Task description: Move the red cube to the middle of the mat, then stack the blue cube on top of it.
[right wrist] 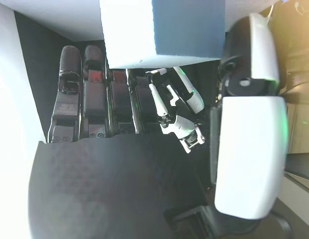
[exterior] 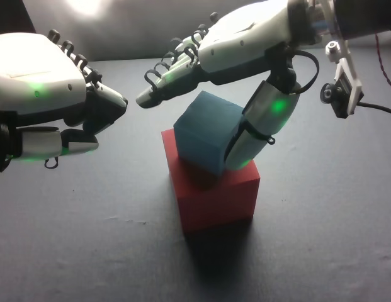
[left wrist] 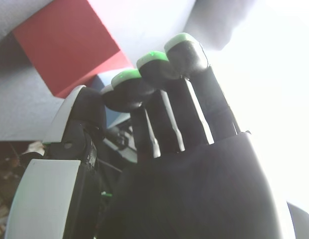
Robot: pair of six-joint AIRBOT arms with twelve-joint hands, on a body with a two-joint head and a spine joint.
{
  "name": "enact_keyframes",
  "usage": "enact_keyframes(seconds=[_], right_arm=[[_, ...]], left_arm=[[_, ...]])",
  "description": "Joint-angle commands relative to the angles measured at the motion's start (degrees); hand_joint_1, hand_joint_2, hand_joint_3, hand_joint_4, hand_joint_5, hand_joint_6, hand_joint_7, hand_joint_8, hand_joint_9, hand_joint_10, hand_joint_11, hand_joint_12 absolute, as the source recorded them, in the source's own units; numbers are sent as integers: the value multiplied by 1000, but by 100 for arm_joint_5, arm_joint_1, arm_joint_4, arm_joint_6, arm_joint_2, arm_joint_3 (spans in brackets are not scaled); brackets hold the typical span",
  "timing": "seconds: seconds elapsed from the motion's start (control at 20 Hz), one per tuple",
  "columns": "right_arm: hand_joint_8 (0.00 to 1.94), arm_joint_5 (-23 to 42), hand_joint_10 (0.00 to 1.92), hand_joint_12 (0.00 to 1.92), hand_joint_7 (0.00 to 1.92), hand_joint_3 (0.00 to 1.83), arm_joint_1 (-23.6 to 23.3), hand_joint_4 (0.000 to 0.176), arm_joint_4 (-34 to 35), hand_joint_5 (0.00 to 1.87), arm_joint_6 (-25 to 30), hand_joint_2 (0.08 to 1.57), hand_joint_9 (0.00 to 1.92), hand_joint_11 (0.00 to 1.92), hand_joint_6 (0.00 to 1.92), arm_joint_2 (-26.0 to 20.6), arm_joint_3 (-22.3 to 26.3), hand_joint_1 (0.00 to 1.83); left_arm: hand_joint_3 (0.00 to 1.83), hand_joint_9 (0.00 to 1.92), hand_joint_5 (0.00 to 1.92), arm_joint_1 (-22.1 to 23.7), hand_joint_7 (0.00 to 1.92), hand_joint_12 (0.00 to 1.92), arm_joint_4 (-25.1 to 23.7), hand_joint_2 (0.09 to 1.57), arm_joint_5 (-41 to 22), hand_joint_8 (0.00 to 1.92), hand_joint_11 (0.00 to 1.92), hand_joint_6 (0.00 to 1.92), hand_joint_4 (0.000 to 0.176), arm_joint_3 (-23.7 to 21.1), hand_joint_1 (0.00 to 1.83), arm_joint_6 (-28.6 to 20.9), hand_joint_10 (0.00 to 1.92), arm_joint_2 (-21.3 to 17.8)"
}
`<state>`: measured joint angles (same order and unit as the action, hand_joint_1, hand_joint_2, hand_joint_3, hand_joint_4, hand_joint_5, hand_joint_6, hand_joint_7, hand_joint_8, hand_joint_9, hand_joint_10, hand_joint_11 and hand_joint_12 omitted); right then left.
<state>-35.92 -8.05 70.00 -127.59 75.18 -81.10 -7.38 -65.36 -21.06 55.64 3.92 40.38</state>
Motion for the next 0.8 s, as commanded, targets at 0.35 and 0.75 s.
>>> enact_keyframes(seconds=[0.35,0.75], right_arm=[[0,460,0,84,0,0,-273,0,643,0,-51,754,0,0,0,-387,-15,640],[0,1018,0,0,0,0,-364,0,767,0,-131,720,0,0,0,-1285,-15,571]], left_arm=[[0,644,654,55,750,1921,158,1499,-268,1921,626,1921,0,2,689,4,1921,-85],[0,625,635,-28,728,1921,223,1474,-263,1921,629,1921,0,-59,744,4,1921,-94]])
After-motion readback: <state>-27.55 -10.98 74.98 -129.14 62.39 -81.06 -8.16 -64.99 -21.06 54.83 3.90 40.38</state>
